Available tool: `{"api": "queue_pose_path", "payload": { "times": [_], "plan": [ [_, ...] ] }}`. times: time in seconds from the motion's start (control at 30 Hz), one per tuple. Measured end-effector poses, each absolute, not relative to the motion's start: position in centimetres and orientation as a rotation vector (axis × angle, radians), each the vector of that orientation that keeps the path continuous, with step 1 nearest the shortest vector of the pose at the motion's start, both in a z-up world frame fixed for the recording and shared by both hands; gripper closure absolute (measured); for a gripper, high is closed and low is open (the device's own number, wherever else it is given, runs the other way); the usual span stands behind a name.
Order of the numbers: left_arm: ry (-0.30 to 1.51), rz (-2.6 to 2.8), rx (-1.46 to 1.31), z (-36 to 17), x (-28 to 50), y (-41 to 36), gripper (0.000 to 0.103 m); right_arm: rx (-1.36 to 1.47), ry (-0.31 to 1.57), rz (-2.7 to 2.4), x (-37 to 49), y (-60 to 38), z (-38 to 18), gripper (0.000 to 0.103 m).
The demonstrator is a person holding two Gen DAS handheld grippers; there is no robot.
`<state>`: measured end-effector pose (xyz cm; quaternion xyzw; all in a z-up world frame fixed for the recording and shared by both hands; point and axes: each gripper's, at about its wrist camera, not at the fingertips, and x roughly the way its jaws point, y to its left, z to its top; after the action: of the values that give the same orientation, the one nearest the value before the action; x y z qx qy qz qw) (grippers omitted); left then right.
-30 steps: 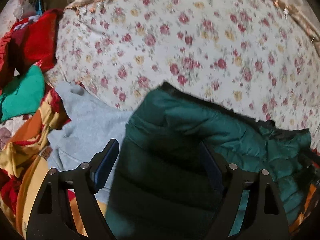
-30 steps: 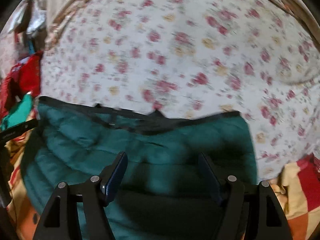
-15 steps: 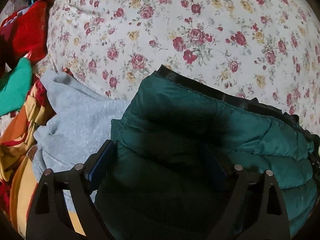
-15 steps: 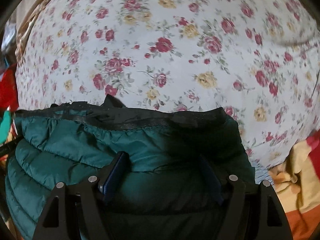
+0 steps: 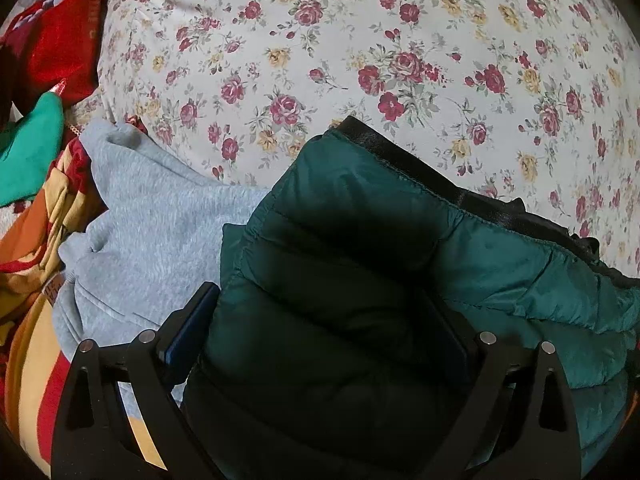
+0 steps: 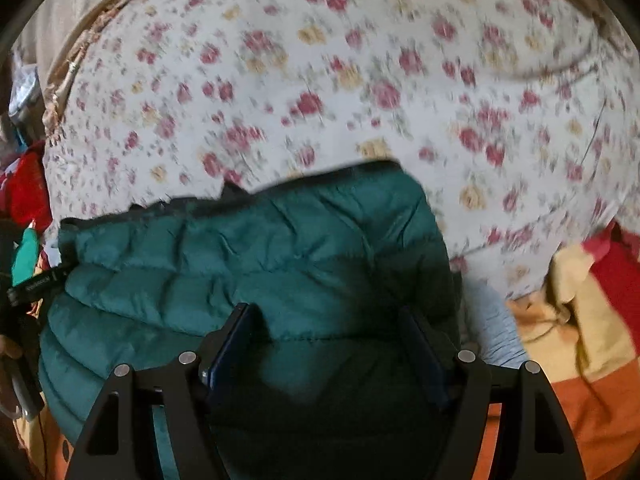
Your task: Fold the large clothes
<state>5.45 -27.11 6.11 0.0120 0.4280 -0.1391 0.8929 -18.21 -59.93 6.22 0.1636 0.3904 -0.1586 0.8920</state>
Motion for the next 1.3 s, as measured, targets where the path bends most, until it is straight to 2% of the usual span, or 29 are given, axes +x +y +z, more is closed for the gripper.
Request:
{"api": "queue_pose_path", "payload": {
  "times": [0.13,0.5,0.83,0.97,1.07,1.13,1.3],
  "plan": [
    [0.899,-0.287,0.02,6.2,5.4,-26.9,0.006,0.362,0.835,-0.334,-17.0,-59.9,5.3,0.03],
    [0.911,-0.348,0.025,7.7,2.0,-23.8,0.006,0.39,0.775,-0.322,-22.5,-57.9,9.6,0.03],
    [0.921,-0.371,0.018,7.0,-0.6,-22.5,0.006,0.478,0.845,-0.334,-23.2,-58.3,5.1,0.03],
    [0.918,-0.371,0.022,6.8,-1.0,-22.3,0.006,0.487,0.848,-0.343,-23.2,-58.4,5.2,0.03],
    [0.925,-0.375,0.02,6.8,-1.1,-22.1,0.006,0.507,0.832,-0.351,-24.0,-58.6,6.1,0.028],
    [0.928,-0.377,0.019,6.9,-1.1,-22.0,0.006,0.525,0.811,-0.349,-24.6,-58.8,6.6,0.02],
    [0.932,-0.383,0.011,6.9,-1.1,-21.9,0.006,0.516,0.809,-0.325,-25.0,-58.4,7.1,0.018]
  ]
}}
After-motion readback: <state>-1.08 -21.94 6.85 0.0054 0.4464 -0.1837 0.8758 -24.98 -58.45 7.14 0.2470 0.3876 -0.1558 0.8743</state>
